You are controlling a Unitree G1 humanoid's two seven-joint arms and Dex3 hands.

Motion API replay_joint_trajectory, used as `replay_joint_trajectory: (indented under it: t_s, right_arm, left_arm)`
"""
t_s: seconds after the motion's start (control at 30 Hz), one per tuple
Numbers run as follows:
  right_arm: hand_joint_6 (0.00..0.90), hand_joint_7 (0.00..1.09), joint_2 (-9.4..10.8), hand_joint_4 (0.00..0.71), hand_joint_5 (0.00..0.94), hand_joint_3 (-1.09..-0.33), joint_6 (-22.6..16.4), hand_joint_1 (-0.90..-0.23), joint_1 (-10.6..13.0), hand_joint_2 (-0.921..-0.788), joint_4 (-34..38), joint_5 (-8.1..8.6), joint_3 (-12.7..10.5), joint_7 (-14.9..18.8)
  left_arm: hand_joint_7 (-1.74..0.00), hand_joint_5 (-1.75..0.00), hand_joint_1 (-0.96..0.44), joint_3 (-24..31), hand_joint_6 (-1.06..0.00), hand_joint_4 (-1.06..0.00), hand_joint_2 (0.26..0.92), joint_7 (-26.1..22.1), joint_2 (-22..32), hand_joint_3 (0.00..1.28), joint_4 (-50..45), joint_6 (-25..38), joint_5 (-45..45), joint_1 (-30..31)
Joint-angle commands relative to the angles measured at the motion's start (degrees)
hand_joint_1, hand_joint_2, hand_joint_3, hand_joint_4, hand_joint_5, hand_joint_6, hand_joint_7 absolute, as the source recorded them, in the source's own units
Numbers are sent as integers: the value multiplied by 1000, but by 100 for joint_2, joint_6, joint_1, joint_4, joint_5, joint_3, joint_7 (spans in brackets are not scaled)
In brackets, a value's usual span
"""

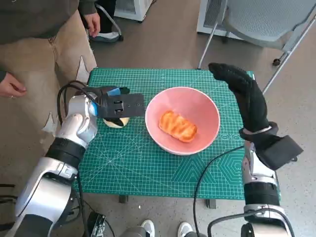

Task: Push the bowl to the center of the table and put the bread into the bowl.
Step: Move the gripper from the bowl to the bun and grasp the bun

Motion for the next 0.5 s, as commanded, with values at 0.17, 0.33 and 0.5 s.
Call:
replay_joint_trajectory:
  t_s: [0.17,0.33,0.5]
  right_arm:
    - [-1,399,-28,152,0,-834,124,-715,167,-921,-38,12,-23,-40]
    - [-1,399,-25,152,0,-834,150,-714,194,-921,-85,12,-23,-49]
    - [-1,399,-25,152,0,-834,169,-714,220,-921,-126,16,-22,-55]
  left_arm:
    - [0,1,-492,-83,-181,1,713,128,-104,2,411,-109,-13,-300]
    - [0,1,-491,-122,-181,1,713,140,-139,2,620,-143,-12,-349]
    - [0,1,-473,-140,-181,1,713,131,-180,2,804,-146,-31,-403]
